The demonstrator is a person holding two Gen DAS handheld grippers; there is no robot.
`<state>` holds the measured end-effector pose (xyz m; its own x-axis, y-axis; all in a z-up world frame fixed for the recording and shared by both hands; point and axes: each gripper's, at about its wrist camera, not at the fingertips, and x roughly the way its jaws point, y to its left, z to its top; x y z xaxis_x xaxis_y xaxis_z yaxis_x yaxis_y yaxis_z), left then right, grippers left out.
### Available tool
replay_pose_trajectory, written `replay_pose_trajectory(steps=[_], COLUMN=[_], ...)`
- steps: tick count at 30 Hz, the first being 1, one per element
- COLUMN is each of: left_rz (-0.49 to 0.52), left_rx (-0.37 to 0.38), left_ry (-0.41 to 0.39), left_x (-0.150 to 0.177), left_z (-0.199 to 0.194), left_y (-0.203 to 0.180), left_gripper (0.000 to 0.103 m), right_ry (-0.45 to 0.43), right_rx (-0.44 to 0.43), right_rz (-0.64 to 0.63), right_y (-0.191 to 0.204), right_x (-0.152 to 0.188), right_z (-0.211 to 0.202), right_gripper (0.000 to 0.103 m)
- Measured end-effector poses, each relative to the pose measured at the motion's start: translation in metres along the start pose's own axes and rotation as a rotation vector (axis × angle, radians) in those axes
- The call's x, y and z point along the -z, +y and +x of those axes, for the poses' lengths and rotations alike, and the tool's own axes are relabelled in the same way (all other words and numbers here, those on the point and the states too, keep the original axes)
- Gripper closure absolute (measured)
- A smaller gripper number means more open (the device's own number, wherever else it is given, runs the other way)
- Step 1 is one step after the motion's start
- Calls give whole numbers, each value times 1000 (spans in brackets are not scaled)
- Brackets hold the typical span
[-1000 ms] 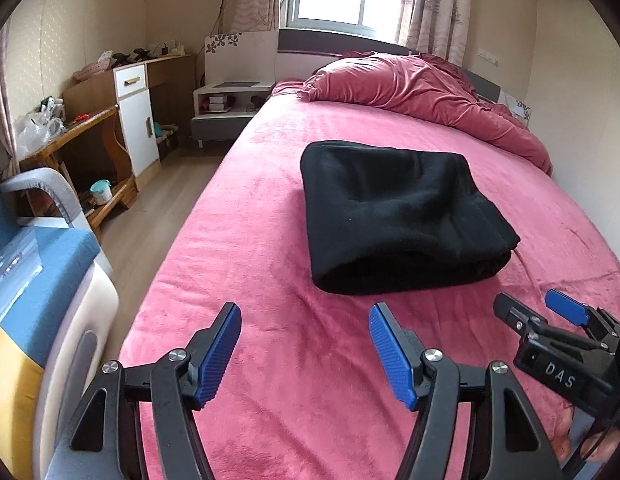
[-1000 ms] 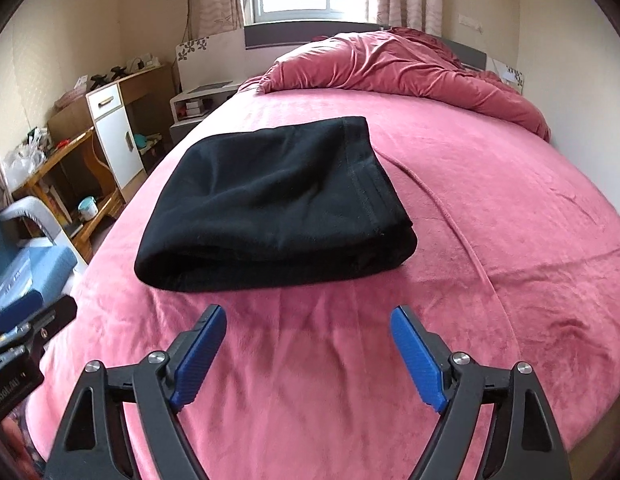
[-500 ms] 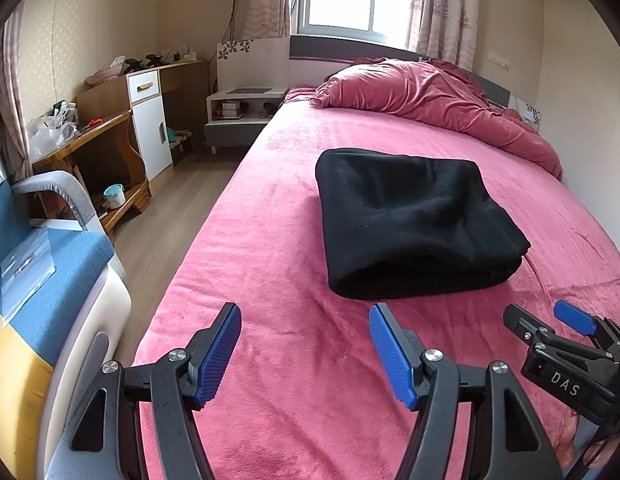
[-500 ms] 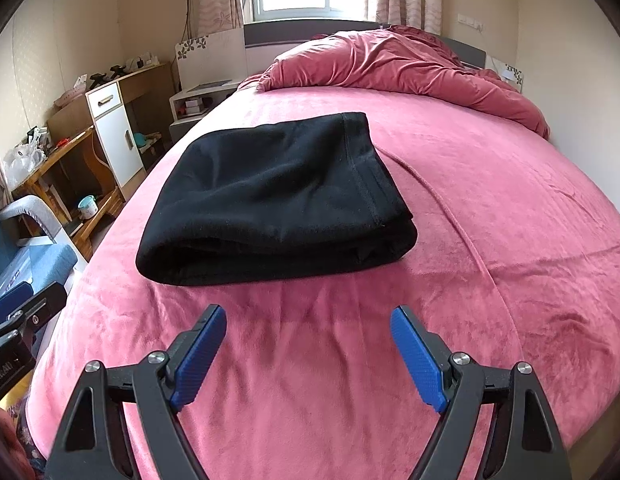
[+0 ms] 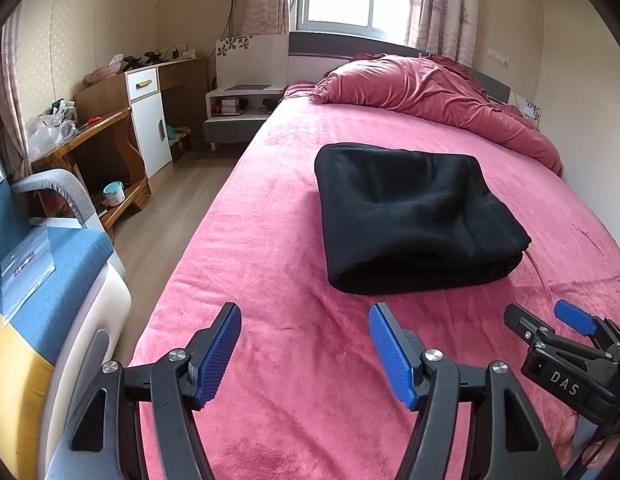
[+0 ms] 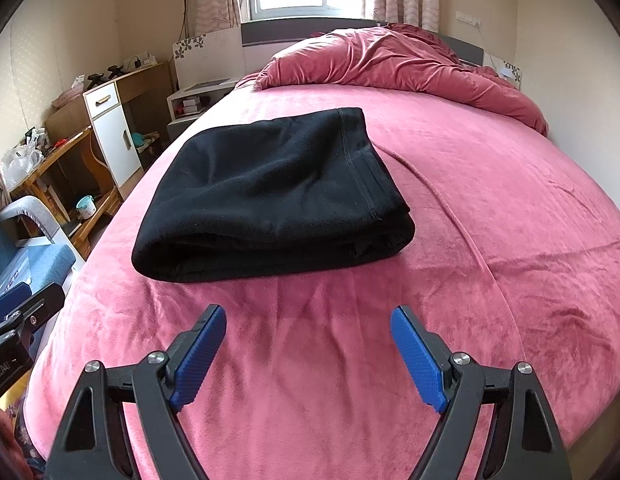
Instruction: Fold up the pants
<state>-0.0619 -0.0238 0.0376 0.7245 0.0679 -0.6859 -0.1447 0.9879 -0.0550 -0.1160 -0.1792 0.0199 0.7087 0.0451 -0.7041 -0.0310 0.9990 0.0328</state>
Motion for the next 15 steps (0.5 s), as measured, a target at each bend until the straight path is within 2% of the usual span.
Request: replay_pose_trajectory(steps=[15], left_rz=[5], left_rx=[2], left_ry=[7], left_x=[2], left_z=[1], left_y=[-1], left_gripper=[35], right_ry=[0], right_rx=[6], right_rz=[6], right_y=[-1], right_x=[3], right_z=[1], right_gripper=[17])
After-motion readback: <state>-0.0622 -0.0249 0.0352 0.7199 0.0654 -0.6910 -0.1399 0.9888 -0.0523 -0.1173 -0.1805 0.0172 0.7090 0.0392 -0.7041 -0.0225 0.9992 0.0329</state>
